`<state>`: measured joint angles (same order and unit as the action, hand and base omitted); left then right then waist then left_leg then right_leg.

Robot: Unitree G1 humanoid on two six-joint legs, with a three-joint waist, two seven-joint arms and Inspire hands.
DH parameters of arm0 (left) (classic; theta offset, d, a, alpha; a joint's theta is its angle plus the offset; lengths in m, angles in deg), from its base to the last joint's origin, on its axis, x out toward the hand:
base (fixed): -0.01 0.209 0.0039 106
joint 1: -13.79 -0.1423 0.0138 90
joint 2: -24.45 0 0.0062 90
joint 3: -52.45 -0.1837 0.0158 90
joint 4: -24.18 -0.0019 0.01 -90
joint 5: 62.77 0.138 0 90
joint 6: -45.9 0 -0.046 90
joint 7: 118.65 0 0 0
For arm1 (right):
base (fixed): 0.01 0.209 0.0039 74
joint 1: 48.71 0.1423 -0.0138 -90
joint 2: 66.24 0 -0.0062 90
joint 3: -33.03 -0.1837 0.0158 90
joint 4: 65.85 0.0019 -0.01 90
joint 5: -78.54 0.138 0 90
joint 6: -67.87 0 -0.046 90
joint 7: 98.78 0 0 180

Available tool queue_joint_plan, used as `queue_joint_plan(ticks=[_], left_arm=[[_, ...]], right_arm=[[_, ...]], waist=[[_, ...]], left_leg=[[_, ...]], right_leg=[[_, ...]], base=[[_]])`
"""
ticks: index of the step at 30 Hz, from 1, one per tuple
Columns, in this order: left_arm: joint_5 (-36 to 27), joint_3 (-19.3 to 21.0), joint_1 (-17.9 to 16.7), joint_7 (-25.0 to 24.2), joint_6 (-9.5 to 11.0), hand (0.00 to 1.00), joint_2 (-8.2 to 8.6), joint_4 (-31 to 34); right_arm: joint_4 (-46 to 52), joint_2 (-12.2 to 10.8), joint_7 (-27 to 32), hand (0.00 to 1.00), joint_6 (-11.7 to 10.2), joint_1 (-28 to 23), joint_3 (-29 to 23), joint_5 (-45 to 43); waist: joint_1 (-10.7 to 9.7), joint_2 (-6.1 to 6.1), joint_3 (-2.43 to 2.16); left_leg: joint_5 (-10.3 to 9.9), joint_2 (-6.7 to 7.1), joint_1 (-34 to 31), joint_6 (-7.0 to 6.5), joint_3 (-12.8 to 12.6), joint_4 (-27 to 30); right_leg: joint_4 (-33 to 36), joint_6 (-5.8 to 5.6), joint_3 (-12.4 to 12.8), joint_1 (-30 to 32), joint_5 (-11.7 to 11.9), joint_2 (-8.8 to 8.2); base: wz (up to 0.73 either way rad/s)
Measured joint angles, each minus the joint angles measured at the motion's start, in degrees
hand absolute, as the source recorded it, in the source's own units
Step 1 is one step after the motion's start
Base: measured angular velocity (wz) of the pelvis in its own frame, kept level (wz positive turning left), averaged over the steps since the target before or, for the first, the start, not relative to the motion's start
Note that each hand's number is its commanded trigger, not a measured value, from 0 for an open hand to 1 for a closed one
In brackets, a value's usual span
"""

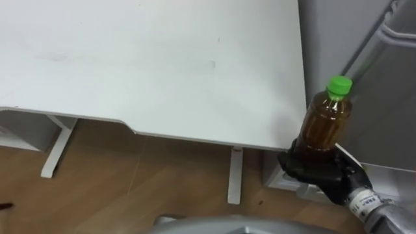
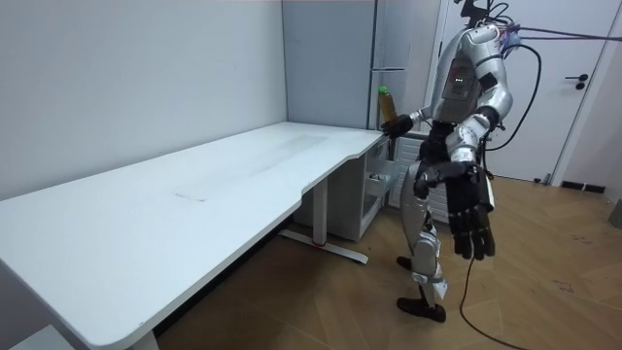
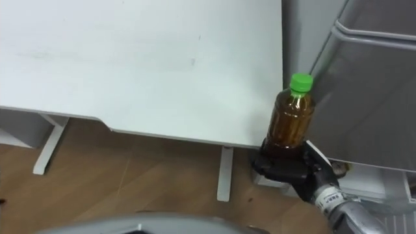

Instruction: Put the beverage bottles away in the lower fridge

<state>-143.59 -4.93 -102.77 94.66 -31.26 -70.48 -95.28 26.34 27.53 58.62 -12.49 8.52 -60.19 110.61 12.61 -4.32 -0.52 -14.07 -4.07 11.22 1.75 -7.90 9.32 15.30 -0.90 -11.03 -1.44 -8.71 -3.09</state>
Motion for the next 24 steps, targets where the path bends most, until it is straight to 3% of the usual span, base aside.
queue_joint_plan(ticks=[3,6,10,13,17,21,24], left_arm=[[-0.03,-7.5,-2.73,0.04,-1.34,0.0,2.81,-5.01],[0.0,-13.75,-2.98,-1.32,-2.13,0.0,5.09,-11.95],[2.09,-17.44,-1.68,-6.21,-4.67,0.0,7.45,-24.12],[9.73,-18.44,-1.77,-10.96,-7.11,0.0,8.5,-30.95],[28.24,-23.81,0.26,-17.59,-9.48,0.0,8.52,-36.99],[41.12,-28.7,4.45,-21.71,-11.91,0.0,8.76,-37.44],[51.34,-31.29,10.33,-24.6,-12.74,0.0,9.39,-36.36]], right_arm=[[-1.39,-0.12,1.62,1.0,0.35,1.82,2.21,2.69],[-3.37,-0.45,2.19,1.0,0.33,3.84,4.44,4.19],[-4.88,-1.95,1.96,1.0,0.34,4.89,4.87,3.89],[-6.06,-3.18,1.35,1.0,0.34,5.91,4.78,3.27],[-6.56,-4.32,-0.19,1.0,0.39,8.89,4.77,-3.25],[-6.1,-5.6,0.67,1.0,0.18,10.18,4.75,-6.96],[-4.35,-6.56,5.76,1.0,-0.24,12.36,4.05,-20.7]], waist=[[-1.5,1.07,0.3],[-2.32,2.32,0.31],[-3.09,3.54,0.08],[-4.45,4.5,0.45],[-8.35,4.52,0.68],[-11.32,4.1,0.78],[-13.25,3.7,0.58]], left_leg=[[0.06,0.06,-0.16,0.07,0.2,0.14],[0.12,-0.08,-0.18,0.2,0.21,0.07],[0.15,-0.11,0.0,0.26,-0.19,0.16],[0.09,0.0,0.18,0.18,-0.44,0.2],[0.09,0.23,-0.35,0.1,-0.45,0.32],[0.13,0.43,-0.7,0.0,-0.75,0.22],[0.11,0.39,-1.21,-0.03,-1.99,0.03]], right_leg=[[0.49,0.1,-0.13,0.24,-0.21,-0.12],[0.62,0.26,-0.1,0.31,-0.28,0.0],[1.05,0.38,0.73,0.43,-0.29,0.21],[1.21,0.11,1.47,0.34,-0.58,0.26],[1.17,-0.02,1.5,0.46,-0.5,0.11],[1.56,-0.1,2.06,1.09,-0.5,0.01],[1.62,-0.07,3.08,2.35,-0.35,0.33]], base=[[0.01],[0.0],[-0.02],[-0.01],[0.0],[-0.05],[-0.18]])
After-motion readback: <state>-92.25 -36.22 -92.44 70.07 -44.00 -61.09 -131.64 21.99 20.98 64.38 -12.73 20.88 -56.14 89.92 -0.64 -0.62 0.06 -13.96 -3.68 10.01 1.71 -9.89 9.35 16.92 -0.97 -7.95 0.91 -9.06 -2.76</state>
